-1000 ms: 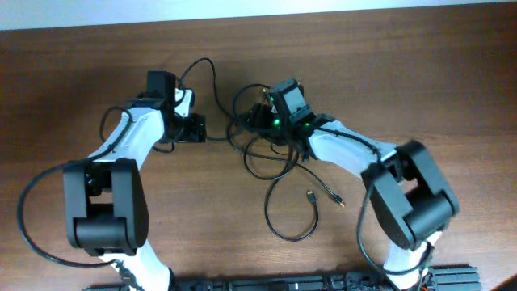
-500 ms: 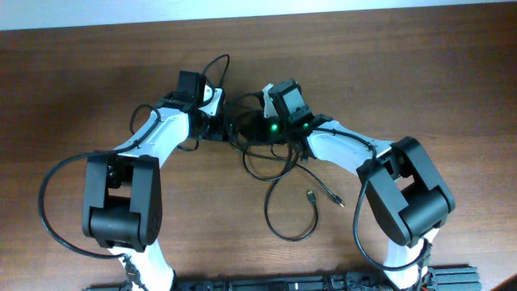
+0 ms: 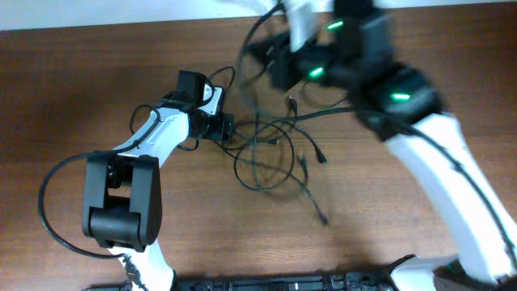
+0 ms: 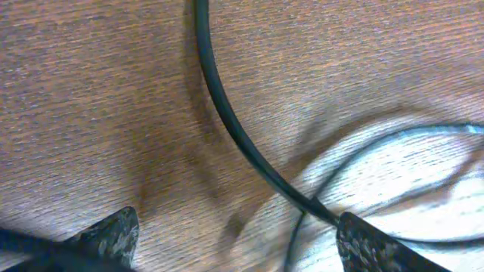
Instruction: Untangle cables
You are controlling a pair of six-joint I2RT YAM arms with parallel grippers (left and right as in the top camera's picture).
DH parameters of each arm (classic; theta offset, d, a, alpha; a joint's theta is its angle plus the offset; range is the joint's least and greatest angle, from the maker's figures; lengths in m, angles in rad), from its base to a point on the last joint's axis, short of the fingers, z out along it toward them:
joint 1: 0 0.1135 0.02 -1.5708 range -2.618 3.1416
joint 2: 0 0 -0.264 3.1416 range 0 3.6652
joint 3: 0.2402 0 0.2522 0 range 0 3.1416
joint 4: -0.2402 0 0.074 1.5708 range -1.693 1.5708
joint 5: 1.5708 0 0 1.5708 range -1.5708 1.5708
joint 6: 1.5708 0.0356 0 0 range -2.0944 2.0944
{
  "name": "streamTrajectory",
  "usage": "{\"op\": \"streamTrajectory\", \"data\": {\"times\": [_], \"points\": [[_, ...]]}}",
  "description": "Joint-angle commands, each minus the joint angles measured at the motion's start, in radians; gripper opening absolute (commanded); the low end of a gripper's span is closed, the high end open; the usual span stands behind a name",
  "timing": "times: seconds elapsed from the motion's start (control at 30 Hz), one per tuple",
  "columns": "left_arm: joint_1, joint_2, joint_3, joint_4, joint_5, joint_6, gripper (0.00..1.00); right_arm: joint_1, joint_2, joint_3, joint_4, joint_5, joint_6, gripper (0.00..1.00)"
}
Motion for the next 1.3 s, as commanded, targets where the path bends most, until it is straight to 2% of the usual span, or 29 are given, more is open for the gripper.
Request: {"op": "streamTrajectory", "data": {"times": [0.0,0.17,0.27,0.3,0.37,0.5,0.67,0.77,0.87,0.9,0.93,0.97,1.0,1.07,1.17,1.2,1.27], "points": [[-0.001,0.01,0.004,0.002,0.011,-0.003,0.84,-0.114,-0.08,0.146,0.013,0.017,-0.021,0.04],[-0.001,0.01,0.004,0.002,0.011,-0.003,0.84,-0.39,-0.136,0.233,0.104,0.116,-0.01,0.04],[-0.001,0.01,0.004,0.002,0.011,-0.003,0.84,-0.515,-0.137,0.233,0.05,0.276,-0.01,0.04],[-0.001,0.01,0.004,0.001,0.011,-0.003,0.84,-0.577,-0.124,0.233,-0.073,0.45,-0.01,0.04],[-0.001,0.01,0.004,0.001,0.011,-0.003,0.84,-0.623,-0.095,0.231,-0.232,0.62,-0.01,0.04],[-0.001,0.01,0.004,0.001,0.011,-0.003,0.84,-0.684,0.04,0.214,-0.582,0.789,-0.01,0.04],[-0.003,0.01,0.004,-0.006,0.011,-0.003,0.84,-0.71,0.298,0.203,-0.804,0.787,-0.011,0.04],[-0.003,0.01,0.004,-0.006,0.011,-0.003,0.84,-0.708,0.409,0.203,-0.859,0.745,-0.011,0.04],[-0.003,0.01,0.004,-0.006,0.011,-0.003,0.84,-0.708,0.502,0.202,-0.885,0.48,-0.139,0.05],[-0.003,0.01,0.004,-0.006,0.012,-0.003,0.84,-0.707,0.513,0.202,-0.891,0.408,-0.179,0.09],[-0.003,0.01,0.004,-0.006,0.011,-0.003,0.84,-0.702,0.528,0.202,-0.902,0.299,-0.262,0.19],[-0.003,0.01,0.004,-0.006,0.011,-0.003,0.84,-0.695,0.538,0.202,-0.912,0.238,-0.317,0.24],[-0.003,0.01,0.004,-0.006,0.012,-0.003,0.84,-0.685,0.542,0.2,-0.928,0.207,-0.357,0.34],[-0.003,0.01,0.004,-0.006,0.012,-0.003,0.84,-0.655,0.543,0.186,-0.945,0.213,-0.385,0.44],[-0.003,0.01,0.004,-0.007,0.012,-0.003,0.84,-0.599,0.543,0.143,-0.946,0.266,-0.396,0.66],[-0.003,0.01,0.004,-0.009,0.012,-0.003,0.84,-0.584,0.543,0.123,-0.938,0.274,-0.397,0.7],[-0.003,0.01,0.004,-0.01,0.011,-0.003,0.84,-0.557,0.543,0.08,-0.919,0.304,-0.396,0.7]]}}
